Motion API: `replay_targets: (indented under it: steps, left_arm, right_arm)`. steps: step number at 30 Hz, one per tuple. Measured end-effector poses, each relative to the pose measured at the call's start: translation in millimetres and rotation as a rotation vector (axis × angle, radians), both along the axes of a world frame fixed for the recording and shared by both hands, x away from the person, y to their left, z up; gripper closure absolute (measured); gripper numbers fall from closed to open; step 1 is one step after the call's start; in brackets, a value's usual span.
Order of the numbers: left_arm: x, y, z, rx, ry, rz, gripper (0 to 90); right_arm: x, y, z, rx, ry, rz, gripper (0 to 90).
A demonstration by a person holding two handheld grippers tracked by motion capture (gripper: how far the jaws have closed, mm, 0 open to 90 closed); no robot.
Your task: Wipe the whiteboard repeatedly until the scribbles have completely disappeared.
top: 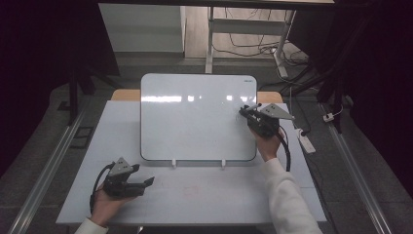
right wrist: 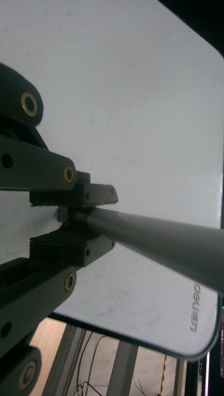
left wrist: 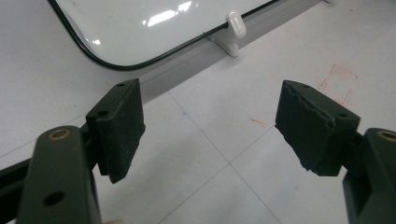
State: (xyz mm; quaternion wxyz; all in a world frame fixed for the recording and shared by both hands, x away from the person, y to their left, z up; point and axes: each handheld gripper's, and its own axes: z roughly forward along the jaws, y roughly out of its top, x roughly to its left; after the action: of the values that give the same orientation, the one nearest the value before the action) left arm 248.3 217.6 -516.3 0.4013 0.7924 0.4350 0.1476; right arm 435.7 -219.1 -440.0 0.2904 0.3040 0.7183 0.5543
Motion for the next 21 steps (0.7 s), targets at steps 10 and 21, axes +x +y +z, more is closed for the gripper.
replay_targets:
  steps: [10, 21]
  left_arm:
    - [-1.2, 0.5, 0.7, 0.000, -0.005, -0.002, 24.0]
    - [-1.5, 2.6, 1.4, -0.002, -0.010, 0.000, 24.0]
  right_arm:
    - [-3.8, -5.4, -2.7, 0.003, 0.014, -0.009, 77.9]
    - [-9.5, 3.7, -4.7, -0.035, 0.011, 0.001, 78.0]
